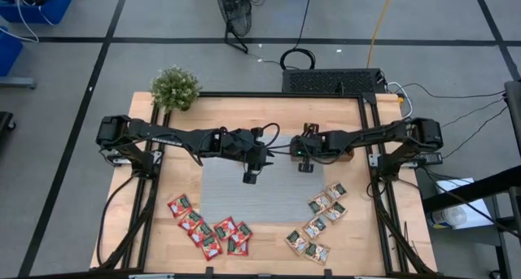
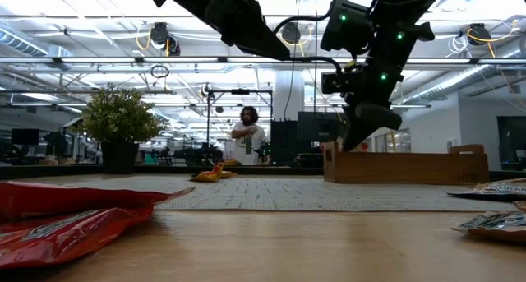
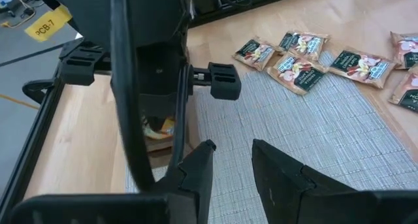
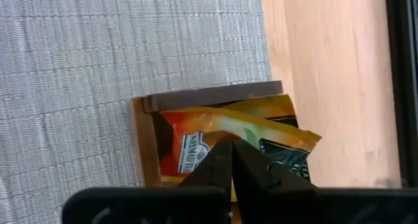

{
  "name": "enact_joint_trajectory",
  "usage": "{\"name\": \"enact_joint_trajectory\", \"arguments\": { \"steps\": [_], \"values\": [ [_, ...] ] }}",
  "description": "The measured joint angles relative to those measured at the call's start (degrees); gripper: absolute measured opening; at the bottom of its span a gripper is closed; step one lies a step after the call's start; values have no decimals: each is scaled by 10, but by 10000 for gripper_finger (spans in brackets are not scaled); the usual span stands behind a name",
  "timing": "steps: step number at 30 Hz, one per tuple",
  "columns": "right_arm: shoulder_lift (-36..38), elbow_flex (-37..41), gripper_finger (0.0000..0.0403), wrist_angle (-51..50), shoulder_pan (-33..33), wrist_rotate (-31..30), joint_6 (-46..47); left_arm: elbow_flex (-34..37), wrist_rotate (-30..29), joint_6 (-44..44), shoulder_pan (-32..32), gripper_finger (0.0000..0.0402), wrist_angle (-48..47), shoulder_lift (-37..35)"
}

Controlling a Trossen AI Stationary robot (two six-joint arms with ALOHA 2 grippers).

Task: Pick & Place Tea
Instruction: Put the yellow tea bag into the left section of the wooden organizer

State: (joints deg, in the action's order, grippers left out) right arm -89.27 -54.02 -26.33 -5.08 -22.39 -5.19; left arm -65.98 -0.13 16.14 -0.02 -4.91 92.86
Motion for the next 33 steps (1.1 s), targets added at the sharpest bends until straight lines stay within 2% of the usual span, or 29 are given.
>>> {"name": "enact_joint_trajectory", "arguments": {
  "steps": [5,12,19,26,33],
  "values": [
    [0,0,0,0,7,19,0,0,0,0,0,113,0,0],
    [0,-1,0,1,-2,173,18,0,0,0,0,113,0,0],
    [-2,-1,0,-2,-32,184,12,0,0,0,0,113,0,0],
    [-5,-1,0,-5,-58,320,11,0,0,1,0,113,0,0],
    [-7,-1,0,-45,-57,332,-16,0,-1,5,1,113,0,0]
  ]
}}
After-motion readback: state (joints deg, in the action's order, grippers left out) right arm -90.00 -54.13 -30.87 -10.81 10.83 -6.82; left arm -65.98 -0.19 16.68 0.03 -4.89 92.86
